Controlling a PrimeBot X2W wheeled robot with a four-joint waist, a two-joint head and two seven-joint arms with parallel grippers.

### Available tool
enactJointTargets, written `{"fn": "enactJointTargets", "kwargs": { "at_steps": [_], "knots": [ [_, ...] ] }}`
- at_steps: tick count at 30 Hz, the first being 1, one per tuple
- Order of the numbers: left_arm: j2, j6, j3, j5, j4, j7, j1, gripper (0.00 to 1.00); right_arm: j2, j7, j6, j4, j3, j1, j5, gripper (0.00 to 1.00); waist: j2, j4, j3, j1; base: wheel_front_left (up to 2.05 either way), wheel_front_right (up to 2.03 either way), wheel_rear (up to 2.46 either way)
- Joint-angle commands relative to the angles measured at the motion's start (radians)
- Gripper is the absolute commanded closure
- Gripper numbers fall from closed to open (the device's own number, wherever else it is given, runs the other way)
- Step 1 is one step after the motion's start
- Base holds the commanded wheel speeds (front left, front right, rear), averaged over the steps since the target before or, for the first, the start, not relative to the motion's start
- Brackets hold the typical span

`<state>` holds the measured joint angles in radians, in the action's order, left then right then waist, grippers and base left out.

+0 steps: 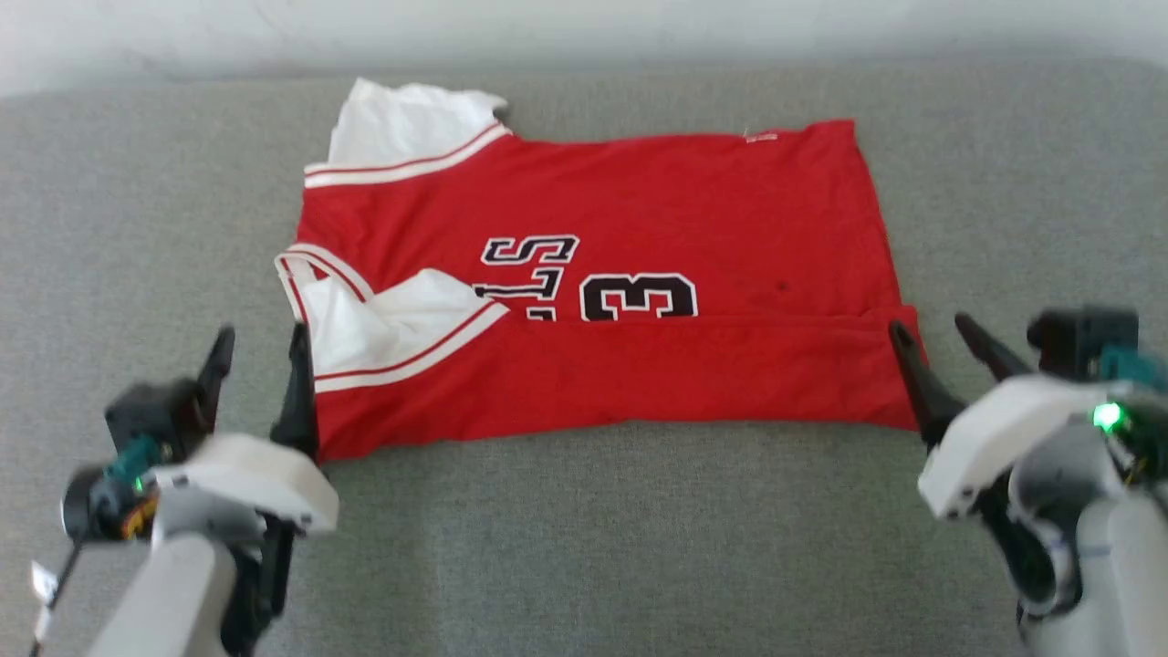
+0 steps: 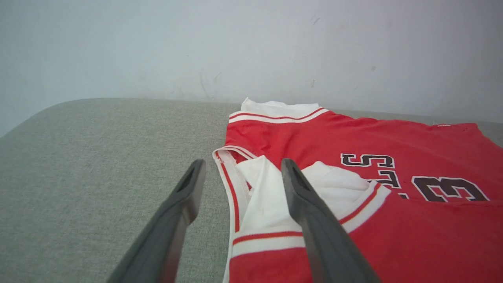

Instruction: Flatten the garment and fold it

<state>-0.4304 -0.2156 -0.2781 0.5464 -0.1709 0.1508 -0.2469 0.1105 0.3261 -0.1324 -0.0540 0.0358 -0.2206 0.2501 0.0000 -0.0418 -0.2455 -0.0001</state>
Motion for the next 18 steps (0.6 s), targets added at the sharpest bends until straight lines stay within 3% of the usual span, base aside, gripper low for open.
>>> {"fn": "enactJointTargets", "kwargs": {
  "at_steps": [1,6,10,18],
  "knots": [
    [0.004,-0.014,0.005,-0.004,0.013,0.005,0.029,0.00,-0.010,-0.032,0.002,0.009,0.005,0.025,-0.010,0.00,0.0000,-0.001,0.050,0.0001,0.00,0.00,0.00],
    [0.014,-0.068,0.029,0.037,0.049,-0.042,0.130,0.00,-0.048,-0.223,0.002,0.043,0.016,0.117,-0.031,0.00,0.0000,0.013,0.076,0.0001,0.00,0.00,0.00],
    [0.022,-0.090,0.036,0.101,0.035,-0.153,0.161,0.00,-0.058,-0.333,0.002,0.048,0.011,0.155,-0.049,0.00,0.0000,0.023,0.082,0.0001,0.00,0.00,0.00],
    [0.024,-0.149,0.036,0.189,0.010,-0.386,0.128,0.00,-0.060,-0.391,0.002,0.043,-0.016,0.159,-0.045,0.00,0.0000,0.049,0.061,0.0001,0.00,0.00,0.00]
  ]
}}
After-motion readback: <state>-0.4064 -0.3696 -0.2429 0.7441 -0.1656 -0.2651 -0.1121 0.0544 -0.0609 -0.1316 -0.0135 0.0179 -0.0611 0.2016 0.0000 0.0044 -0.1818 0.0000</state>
